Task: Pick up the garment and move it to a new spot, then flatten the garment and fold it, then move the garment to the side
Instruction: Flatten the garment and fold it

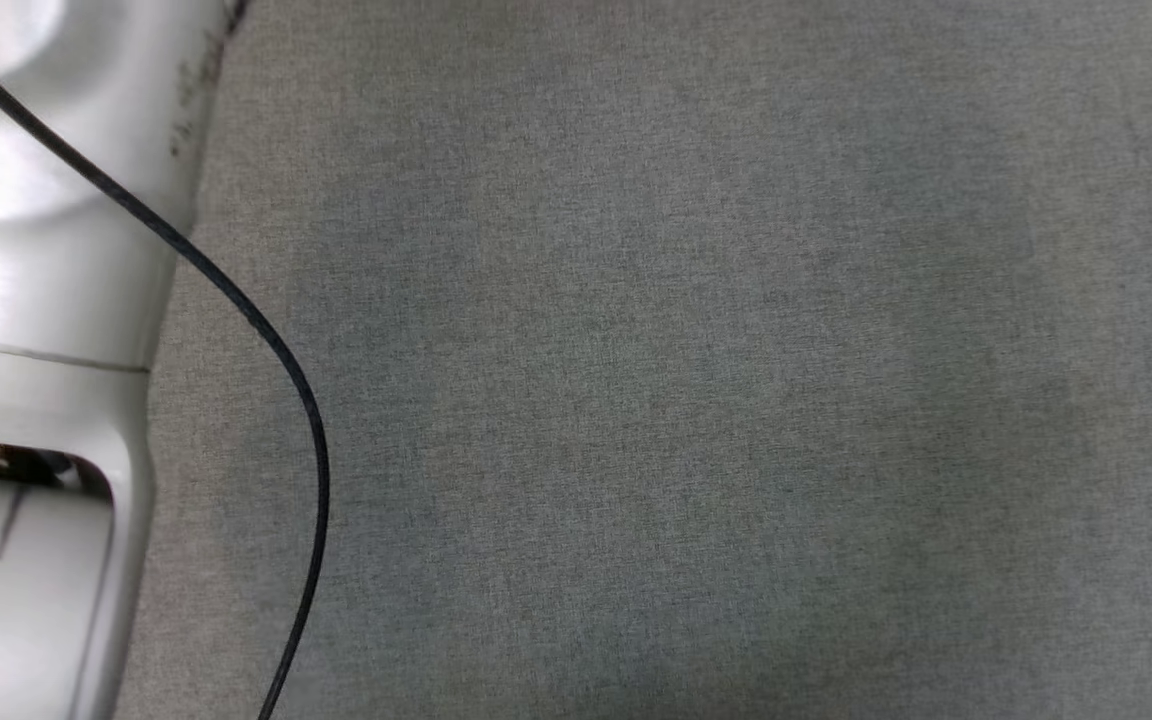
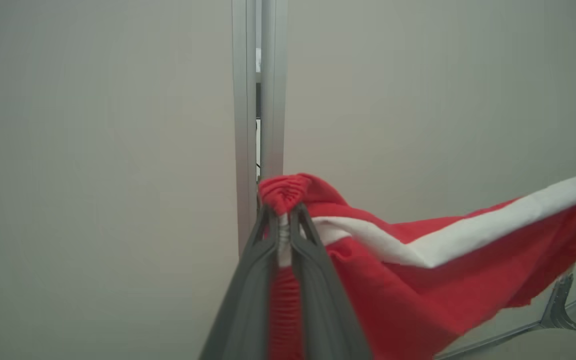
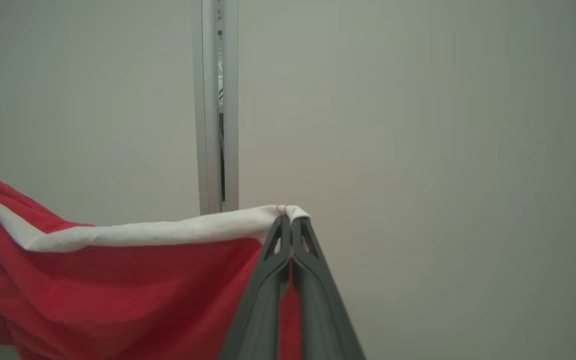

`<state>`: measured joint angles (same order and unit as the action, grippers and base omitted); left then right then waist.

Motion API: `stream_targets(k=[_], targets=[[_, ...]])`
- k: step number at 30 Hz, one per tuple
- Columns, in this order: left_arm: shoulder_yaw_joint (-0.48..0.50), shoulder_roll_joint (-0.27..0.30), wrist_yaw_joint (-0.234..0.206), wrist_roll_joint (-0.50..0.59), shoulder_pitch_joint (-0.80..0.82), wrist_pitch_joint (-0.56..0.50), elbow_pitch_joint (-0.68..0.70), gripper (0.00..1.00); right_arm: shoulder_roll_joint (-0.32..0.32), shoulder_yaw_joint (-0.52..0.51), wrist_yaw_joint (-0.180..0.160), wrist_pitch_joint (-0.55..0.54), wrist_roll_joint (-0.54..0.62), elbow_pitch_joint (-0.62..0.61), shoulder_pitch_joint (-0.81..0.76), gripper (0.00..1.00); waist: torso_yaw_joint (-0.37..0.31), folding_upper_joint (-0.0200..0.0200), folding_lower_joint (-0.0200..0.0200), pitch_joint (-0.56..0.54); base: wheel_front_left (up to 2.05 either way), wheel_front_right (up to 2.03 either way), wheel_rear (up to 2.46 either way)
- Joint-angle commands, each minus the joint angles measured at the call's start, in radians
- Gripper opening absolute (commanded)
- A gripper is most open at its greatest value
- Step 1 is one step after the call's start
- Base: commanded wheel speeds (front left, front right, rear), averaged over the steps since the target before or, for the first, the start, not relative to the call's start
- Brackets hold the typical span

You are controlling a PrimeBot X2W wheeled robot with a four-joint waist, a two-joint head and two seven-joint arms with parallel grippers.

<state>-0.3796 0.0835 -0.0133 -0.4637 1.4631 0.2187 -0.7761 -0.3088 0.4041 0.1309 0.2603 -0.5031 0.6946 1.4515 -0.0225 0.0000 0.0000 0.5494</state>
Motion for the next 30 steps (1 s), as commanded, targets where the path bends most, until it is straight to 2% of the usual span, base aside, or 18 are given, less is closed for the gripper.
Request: stream_targets(k=[1, 7, 15, 24, 30], targets=[[-0.01, -0.001, 0.012, 0.006, -0.029, 0.015, -0.035, 0.0, 0.002, 0.0, 0.0, 0.007, -0.008, 0.001, -0.034, 0.0, 0.004, 0.0, 0.0, 0.011, 0.0, 0.0, 0.0], [-0.063, -0.02, 0.048, 0.012, -0.132, 0.04, -0.174, 0.0, -0.002, 0.055, 0.0, 0.007, -0.022, 0.022, -0.207, 0.0, 0.019, 0.0, 0.0, 0.004, 0.0, 0.0, 0.0], [-0.156, -0.03, 0.088, 0.002, -0.294, 0.043, -0.316, 0.0, -0.043, 0.18, 0.0, 0.007, -0.113, 0.073, -0.407, 0.0, 0.047, 0.0, 0.0, -0.083, 0.0, 0.0, 0.0], [-0.275, -0.03, 0.105, -0.018, -0.426, -0.041, -0.369, 0.0, -0.08, 0.317, 0.0, 0.007, -0.22, 0.126, -0.533, 0.0, 0.071, 0.0, 0.0, -0.179, 0.0, 0.0, 0.0], [-0.386, -0.03, 0.117, 0.016, -0.484, -0.134, -0.394, 0.0, -0.115, 0.446, 0.0, -0.023, -0.278, 0.15, -0.572, 0.0, 0.08, 0.0, 0.0, -0.225, 0.0, 0.0, 0.0]])
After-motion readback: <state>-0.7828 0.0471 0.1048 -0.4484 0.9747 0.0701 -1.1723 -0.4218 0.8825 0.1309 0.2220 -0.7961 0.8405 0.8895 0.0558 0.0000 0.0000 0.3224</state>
